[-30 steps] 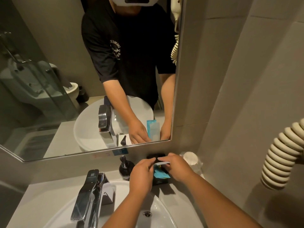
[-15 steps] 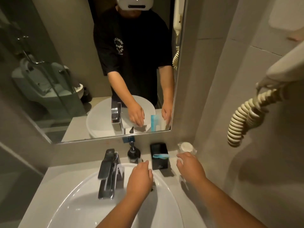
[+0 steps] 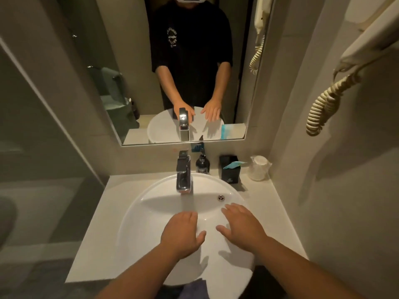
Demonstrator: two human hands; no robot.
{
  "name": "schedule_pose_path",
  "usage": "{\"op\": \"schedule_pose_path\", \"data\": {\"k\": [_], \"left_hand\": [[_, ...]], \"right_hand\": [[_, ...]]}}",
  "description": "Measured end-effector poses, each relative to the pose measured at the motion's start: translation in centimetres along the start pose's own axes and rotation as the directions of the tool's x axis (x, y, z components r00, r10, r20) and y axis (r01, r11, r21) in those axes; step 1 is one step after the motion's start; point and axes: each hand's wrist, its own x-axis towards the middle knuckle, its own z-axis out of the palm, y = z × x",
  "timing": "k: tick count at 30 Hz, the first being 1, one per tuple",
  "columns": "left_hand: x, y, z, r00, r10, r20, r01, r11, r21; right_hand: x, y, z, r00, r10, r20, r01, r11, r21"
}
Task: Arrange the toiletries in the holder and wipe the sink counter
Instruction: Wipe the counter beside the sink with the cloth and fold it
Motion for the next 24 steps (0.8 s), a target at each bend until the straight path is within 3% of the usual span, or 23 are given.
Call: {"op": "schedule_pose_path", "data": {"k": [4, 13, 17, 24], "left_hand": [[-4.6, -2.4, -0.6, 0.999, -0.018, -0.034, 0.016, 0.999, -0.046], [-14.7, -6.2, -0.6, 0.999, -0.035, 0.038, 0.039, 0.993, -0.108], [-17.8, -5.9, -0.3, 0.996, 0.038, 0.079, -0.024, 0.986, -0.162], [-18.9, -4.8, 1.3, 0.972, 0.181, 0.148, -0.163, 0.979, -0.125]], "right_hand": [[-2.2, -3.6, 1.3, 1.000, -0.031, -0.007, 0.031, 1.000, 0.000], [-9.9, -10.6, 4.7, 0.998, -0.020, 0.059, 0.017, 0.999, 0.048], [-12.4, -11.2, 5.8, 0.996, -0.053, 0.075, 0.051, 0.998, 0.036], [-13.6, -10.2, 7.2, 0.960, -0.123, 0.250, 0.138, 0.990, -0.043]]}}
